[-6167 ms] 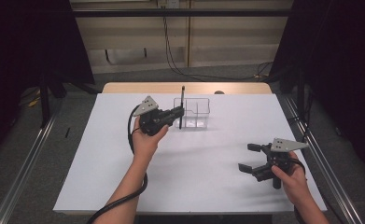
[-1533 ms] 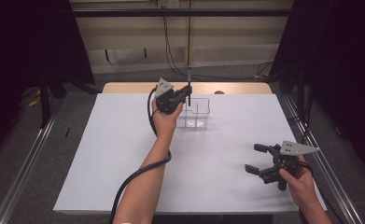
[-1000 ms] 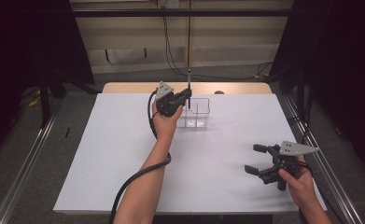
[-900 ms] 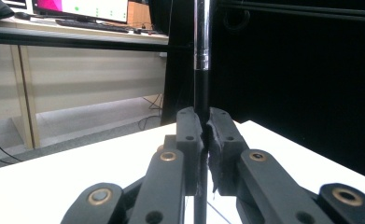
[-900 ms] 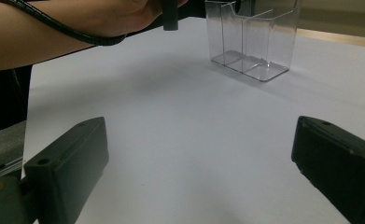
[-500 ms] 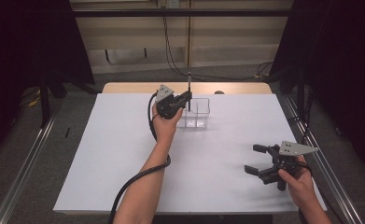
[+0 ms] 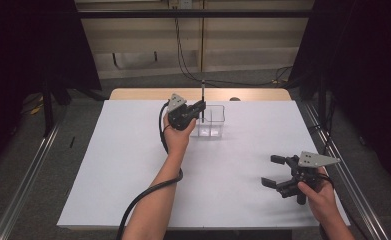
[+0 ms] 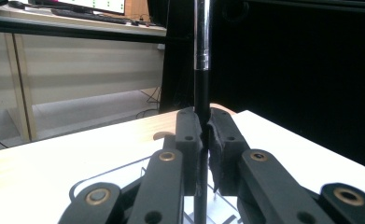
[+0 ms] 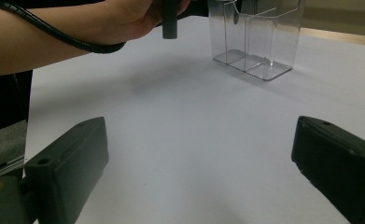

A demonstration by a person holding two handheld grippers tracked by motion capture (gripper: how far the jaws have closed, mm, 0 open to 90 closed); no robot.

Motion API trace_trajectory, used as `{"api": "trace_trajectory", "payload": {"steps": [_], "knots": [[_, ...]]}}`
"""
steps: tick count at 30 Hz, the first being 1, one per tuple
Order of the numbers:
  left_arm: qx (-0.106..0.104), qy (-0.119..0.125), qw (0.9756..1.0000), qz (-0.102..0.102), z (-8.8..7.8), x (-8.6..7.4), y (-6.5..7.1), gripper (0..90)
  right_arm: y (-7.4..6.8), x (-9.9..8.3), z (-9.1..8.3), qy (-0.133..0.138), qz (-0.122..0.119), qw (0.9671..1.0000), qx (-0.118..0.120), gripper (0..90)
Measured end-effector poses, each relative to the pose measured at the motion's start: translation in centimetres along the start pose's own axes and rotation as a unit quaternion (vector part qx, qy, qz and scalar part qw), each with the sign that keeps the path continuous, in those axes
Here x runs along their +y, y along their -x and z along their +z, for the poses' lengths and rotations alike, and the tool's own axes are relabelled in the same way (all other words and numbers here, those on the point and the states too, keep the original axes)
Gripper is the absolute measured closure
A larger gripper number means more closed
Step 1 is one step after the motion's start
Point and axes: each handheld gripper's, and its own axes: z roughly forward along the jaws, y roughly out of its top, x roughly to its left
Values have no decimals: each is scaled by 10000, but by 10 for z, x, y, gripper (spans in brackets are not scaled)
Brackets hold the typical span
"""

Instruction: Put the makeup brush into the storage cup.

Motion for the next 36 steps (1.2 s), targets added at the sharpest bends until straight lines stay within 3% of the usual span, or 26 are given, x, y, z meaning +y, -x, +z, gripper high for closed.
{"api": "trace_trajectory", "payload": {"steps": [11,18,23,32,36], "knots": [[-49,-18,10000,-58,-2,-2,0,810,0,0,1,-22,-2,10000,8,38],[-194,31,9998,-93,-8,1,-1,513,0,-1,1,-13,-6,10000,8,38],[-255,29,9997,-17,-14,2,-1,401,-1,-1,2,-67,2,10000,15,39],[-458,217,9987,-74,-22,5,0,197,-2,0,2,-63,-31,10000,-4,39],[-518,178,9985,35,-26,5,0,164,-2,0,3,-73,-47,10000,0,39]]}}
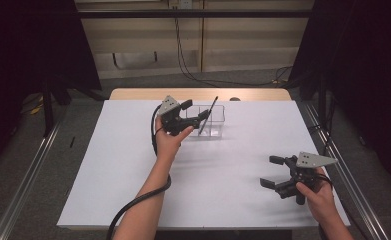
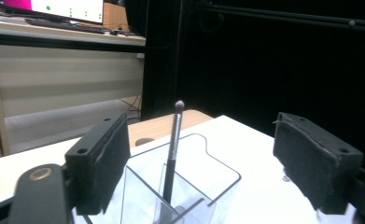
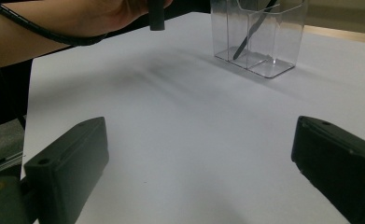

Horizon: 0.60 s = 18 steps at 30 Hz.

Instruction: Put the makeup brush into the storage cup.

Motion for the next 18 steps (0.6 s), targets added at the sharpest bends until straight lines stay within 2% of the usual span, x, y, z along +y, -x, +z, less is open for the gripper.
{"api": "trace_trajectory", "payload": {"steps": [6,12,18], "knots": [[4,9,10000,-36,-5,-1,0,123,-1,0,1,-23,-10,10000,11,40],[-17,63,10000,16,-12,1,0,88,-2,0,2,-34,-27,10000,17,40],[-42,9,9999,104,-18,3,2,49,-3,0,3,-17,-40,10000,14,40]]}}
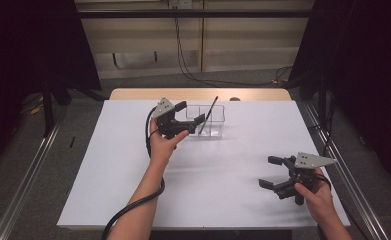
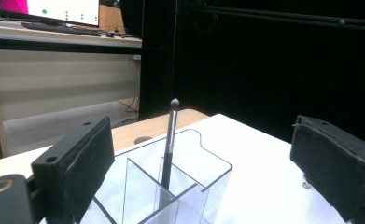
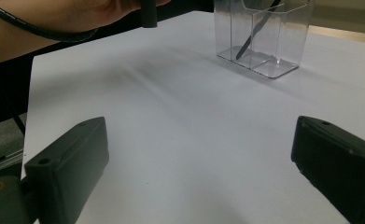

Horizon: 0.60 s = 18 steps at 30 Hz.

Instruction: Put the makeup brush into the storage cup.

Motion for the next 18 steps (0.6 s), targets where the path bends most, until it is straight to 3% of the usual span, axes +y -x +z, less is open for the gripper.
{"api": "trace_trajectory", "payload": {"steps": [12,18], "knots": [[-138,-94,9998,131,-14,0,2,0,-2,1,1,1,-31,10000,-16,40],[-228,-123,9996,95,-22,-1,3,0,-3,1,1,-11,-51,10000,-24,40]]}}
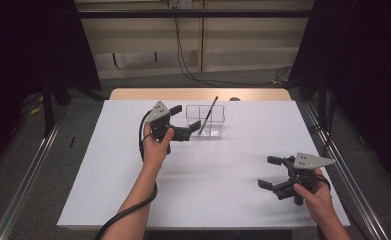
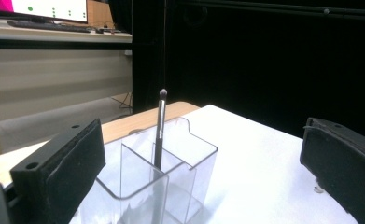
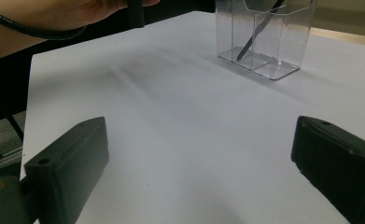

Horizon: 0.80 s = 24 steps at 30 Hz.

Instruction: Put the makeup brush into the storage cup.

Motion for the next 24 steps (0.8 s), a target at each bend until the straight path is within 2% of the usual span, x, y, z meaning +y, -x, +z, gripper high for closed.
{"api": "trace_trajectory", "payload": {"steps": [3,8,15,20,24], "knots": [[-76,-1,10000,-28,-5,-1,1,0,0,0,0,9,-28,10000,-3,40],[-113,-80,9999,58,-11,-3,3,0,0,0,0,-15,-30,10000,-8,40],[-253,-56,9997,26,-18,-6,5,0,0,0,0,0,-38,10000,-31,40],[-260,-148,9995,94,-24,-11,4,0,0,0,0,29,-40,10000,-29,40],[-276,-181,9994,41,-27,-16,3,0,0,1,-1,31,-36,10000,-37,40]]}}
